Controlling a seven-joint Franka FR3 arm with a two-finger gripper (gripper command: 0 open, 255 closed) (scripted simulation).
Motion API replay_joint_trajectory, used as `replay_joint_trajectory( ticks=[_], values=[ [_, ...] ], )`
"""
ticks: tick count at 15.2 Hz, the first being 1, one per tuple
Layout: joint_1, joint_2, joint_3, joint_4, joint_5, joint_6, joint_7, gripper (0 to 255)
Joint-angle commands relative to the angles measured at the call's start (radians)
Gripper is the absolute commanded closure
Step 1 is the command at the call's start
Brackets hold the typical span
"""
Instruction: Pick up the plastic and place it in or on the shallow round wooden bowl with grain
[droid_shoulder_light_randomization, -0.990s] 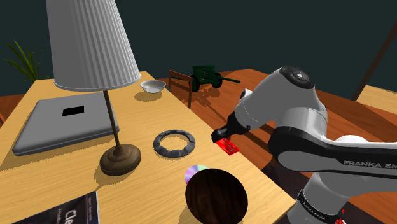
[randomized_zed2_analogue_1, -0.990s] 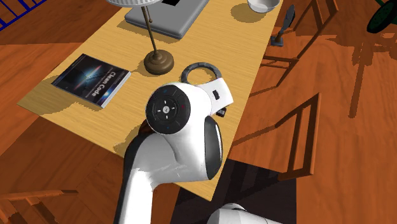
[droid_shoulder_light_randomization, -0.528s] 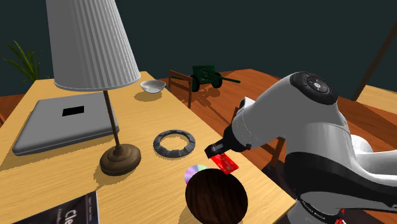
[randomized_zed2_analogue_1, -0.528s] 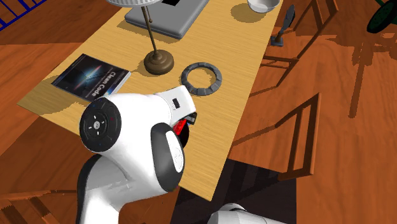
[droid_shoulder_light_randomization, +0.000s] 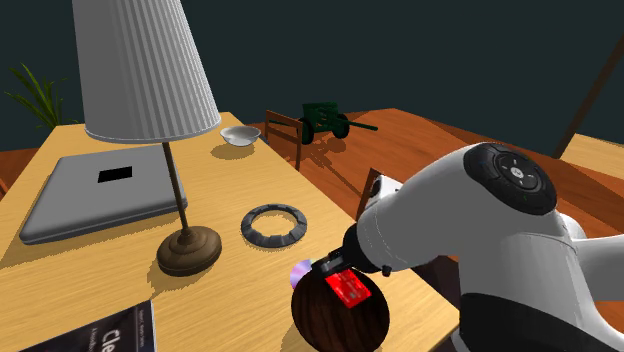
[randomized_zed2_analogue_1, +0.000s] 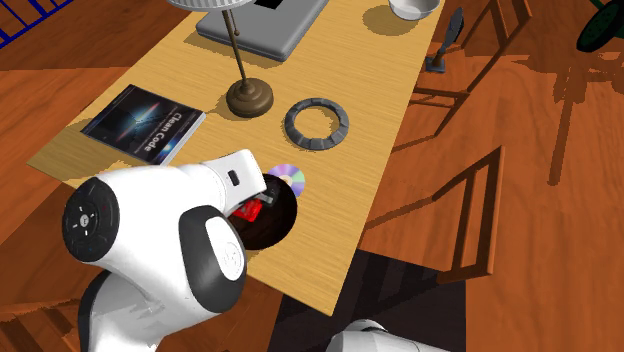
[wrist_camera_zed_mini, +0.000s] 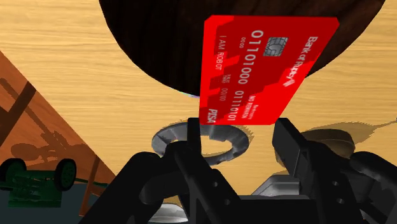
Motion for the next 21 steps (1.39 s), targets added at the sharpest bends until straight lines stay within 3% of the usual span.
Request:
replay_joint_trajectory(
  ticks=[1,11,19,20,21],
  values=[
    [0.0,0.007,0.023,-0.016,0.012,0.025,0.008,255],
    [-0.019,0.057,0.151,-0.087,0.074,0.16,0.047,255],
    [-0.019,0.057,0.151,-0.087,0.074,0.16,0.047,255],
    [-0.019,0.057,0.151,-0.087,0.074,0.16,0.047,0],
    [-0.019,0.057,0.151,-0.087,0.074,0.16,0.047,0]
  ],
)
